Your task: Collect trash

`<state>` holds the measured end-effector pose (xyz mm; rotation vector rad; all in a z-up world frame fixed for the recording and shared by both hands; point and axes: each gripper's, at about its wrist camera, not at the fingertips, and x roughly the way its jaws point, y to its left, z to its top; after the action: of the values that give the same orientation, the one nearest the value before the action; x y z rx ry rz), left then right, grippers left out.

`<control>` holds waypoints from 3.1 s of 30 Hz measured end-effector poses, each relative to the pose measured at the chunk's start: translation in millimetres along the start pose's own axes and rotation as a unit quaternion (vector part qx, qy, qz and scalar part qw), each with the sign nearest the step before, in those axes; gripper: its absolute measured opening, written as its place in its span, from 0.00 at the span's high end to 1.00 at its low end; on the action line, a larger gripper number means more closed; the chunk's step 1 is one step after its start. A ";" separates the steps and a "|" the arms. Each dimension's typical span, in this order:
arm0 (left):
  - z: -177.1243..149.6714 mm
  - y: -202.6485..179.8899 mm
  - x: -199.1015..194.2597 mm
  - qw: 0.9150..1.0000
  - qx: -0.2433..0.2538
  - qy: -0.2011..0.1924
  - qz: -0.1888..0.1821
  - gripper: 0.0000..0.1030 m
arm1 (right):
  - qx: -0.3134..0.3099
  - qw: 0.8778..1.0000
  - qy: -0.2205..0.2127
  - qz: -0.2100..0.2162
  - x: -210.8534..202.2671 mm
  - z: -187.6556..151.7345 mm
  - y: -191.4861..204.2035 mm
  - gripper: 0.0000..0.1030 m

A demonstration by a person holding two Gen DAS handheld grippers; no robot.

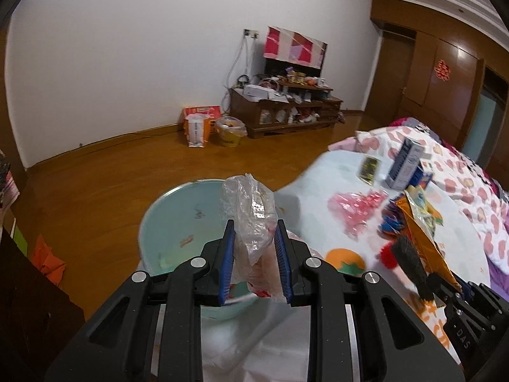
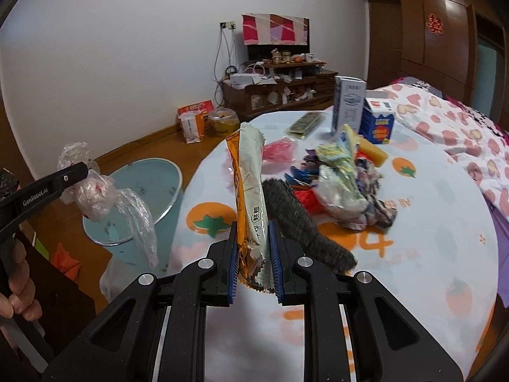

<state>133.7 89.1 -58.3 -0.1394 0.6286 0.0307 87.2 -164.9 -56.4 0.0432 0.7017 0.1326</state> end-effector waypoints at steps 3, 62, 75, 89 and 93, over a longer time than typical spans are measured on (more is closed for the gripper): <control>3.7 13.3 0.5 1.000 -0.009 -0.005 0.011 0.76 | -0.007 1.000 0.002 0.007 6.1 2.7 9.6 0.82; 0.2 76.8 94.7 0.991 -0.008 0.081 0.104 0.72 | -0.080 0.986 0.096 0.113 150.4 21.2 135.3 0.81; -2.1 66.5 70.1 0.990 -0.003 0.064 0.127 0.37 | -0.041 0.993 0.044 0.105 111.9 34.6 100.4 0.27; -19.3 4.8 38.4 0.993 0.030 0.059 0.093 0.14 | 0.020 0.999 0.009 0.034 55.0 28.3 25.2 0.12; -23.9 -19.6 33.2 0.994 0.049 0.056 0.076 0.12 | 0.034 0.999 -0.019 0.000 32.9 24.0 -3.8 0.10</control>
<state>148.0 65.9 -94.6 0.0023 0.7513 0.1387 128.0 -164.1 -59.5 0.1098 0.6691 0.1069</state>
